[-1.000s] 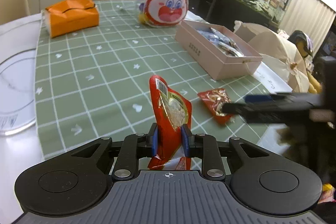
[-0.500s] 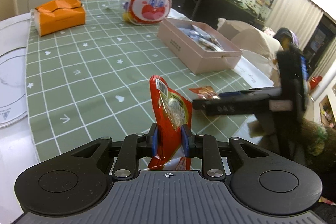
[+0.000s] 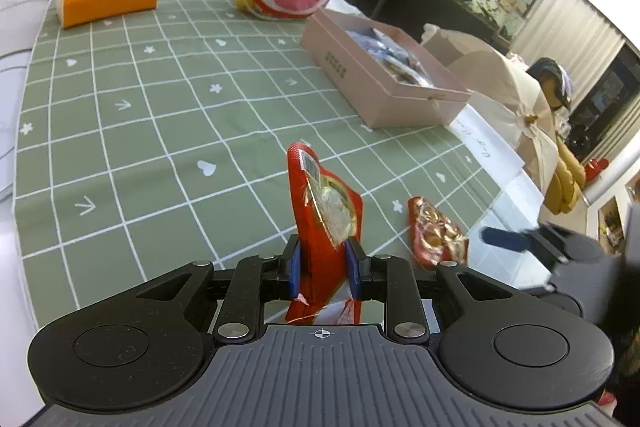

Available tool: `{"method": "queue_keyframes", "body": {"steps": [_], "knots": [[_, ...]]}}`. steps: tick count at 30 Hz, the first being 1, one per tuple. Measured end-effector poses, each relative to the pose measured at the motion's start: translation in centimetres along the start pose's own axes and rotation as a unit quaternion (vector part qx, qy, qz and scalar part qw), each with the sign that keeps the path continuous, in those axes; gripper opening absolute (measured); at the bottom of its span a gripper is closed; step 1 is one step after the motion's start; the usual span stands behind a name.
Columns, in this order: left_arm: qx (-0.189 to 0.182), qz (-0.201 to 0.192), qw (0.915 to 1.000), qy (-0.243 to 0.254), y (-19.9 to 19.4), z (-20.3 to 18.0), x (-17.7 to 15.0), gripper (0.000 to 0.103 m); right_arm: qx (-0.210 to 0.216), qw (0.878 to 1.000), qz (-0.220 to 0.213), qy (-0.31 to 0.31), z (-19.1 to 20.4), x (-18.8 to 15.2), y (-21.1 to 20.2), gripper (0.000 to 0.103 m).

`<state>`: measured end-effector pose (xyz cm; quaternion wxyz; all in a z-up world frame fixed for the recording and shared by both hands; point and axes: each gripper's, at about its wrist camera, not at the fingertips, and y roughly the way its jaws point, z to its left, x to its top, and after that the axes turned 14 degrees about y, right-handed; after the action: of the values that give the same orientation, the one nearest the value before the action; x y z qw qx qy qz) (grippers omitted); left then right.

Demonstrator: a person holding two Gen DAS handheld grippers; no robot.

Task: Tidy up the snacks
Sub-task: 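Hold the red packet in left while right lifts the red egg-yolk packet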

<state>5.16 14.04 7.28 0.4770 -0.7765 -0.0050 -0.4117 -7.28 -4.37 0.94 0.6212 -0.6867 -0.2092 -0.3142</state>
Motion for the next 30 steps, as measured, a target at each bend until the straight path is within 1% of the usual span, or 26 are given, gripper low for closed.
{"method": "queue_keyframes", "body": {"steps": [2, 3, 4, 6, 8, 9, 10, 12, 14, 16, 18, 20, 22, 24, 25, 26, 27, 30], "knots": [[-0.003, 0.003, 1.0, 0.002, 0.5, -0.1, 0.4, 0.027, -0.036, 0.999, -0.014, 0.014, -0.6, -0.8, -0.5, 0.076], [-0.005, 0.003, 1.0, 0.006, 0.7, -0.2, 0.6, 0.027, -0.049, 0.998, -0.015, 0.035, -0.9, -1.0, -0.8, 0.076], [-0.007, 0.004, 0.9999, 0.011, 1.0, -0.3, 0.8, 0.027, -0.048, 0.997, -0.015, 0.066, -1.3, -1.0, -1.3, 0.076], [-0.011, 0.008, 0.9997, 0.02, 1.5, -0.6, 1.1, 0.027, -0.007, 0.989, -0.017, 0.148, -2.5, -0.8, -2.3, 0.076], [-0.016, 0.012, 0.9994, 0.028, 1.8, -0.9, 1.5, 0.027, 0.028, 0.976, -0.021, 0.214, -3.2, -0.3, -2.8, 0.076], [-0.022, 0.015, 0.9992, 0.03, 1.9, -1.0, 1.7, 0.027, 0.036, 0.972, -0.028, 0.232, -3.3, 0.1, -2.8, 0.076], [-0.028, 0.016, 0.999, 0.031, 1.9, -1.1, 1.9, 0.027, 0.04, 0.969, -0.037, 0.239, -3.3, 0.5, -2.6, 0.076], [-0.032, 0.017, 0.9987, 0.036, 1.9, -1.4, 2.5, 0.027, 0.029, 0.974, -0.052, 0.219, -2.6, 1.7, -1.6, 0.077], [-0.028, 0.021, 0.9985, 0.041, 1.9, -1.7, 3.0, 0.026, 0.01, 0.979, -0.05, 0.198, -2.1, 2.5, 0.1, 0.077], [-0.02, 0.028, 0.9984, 0.046, 1.9, -1.7, 3.3, 0.026, -0.006, 0.977, -0.024, 0.21, -2.2, 2.9, 2.0, 0.077], [-0.016, 0.033, 0.9981, 0.05, 1.7, -1.7, 3.5, 0.026, 0.009, 0.973, -0.013, 0.232, -2.3, 2.9, 2.8, 0.077], [-0.013, 0.035, 0.9979, 0.053, 1.4, -1.7, 3.4, 0.026, 0.023, 0.97, -0.009, 0.243, -2.1, 2.6, 3.3, 0.078], [-0.014, 0.038, 0.9979, 0.05, 1.3, -1.5, 3.4, 0.026, 0.009, 0.975, -0.014, 0.223, -1.3, 2.4, 3.5, 0.079], [-0.017, 0.039, 0.998, 0.048, 1.4, -1.4, 3.3, 0.026, -0.01, 0.982, -0.009, 0.189, -0.4, 2.5, 3.8, 0.078], [-0.018, 0.038, 0.998, 0.047, 1.4, -1.5, 3.3, 0.026, -0.018, 0.984, -0.008, 0.178, -0.1, 2.6, 3.8, 0.076], [-0.021, 0.038, 0.998, 0.047, 1.4, -1.5, 3.2, 0.026, -0.017, 0.984, -0.008, 0.176, 0.0, 2.6, 3.6, 0.072], [-0.024, 0.038, 0.9979, 0.047, 1.5, -1.6, 3.1, 0.026, -0.014, 0.984, -0.004, 0.178, -0.1, 2.6, 3.6, 0.071], [-0.031, 0.041, 0.9975, 0.049, 1.6, -1.9, 2.7, 0.026, -0.022, 0.984, 0.0, 0.179, -0.1, 2.6, 3.4, 0.069]]}}
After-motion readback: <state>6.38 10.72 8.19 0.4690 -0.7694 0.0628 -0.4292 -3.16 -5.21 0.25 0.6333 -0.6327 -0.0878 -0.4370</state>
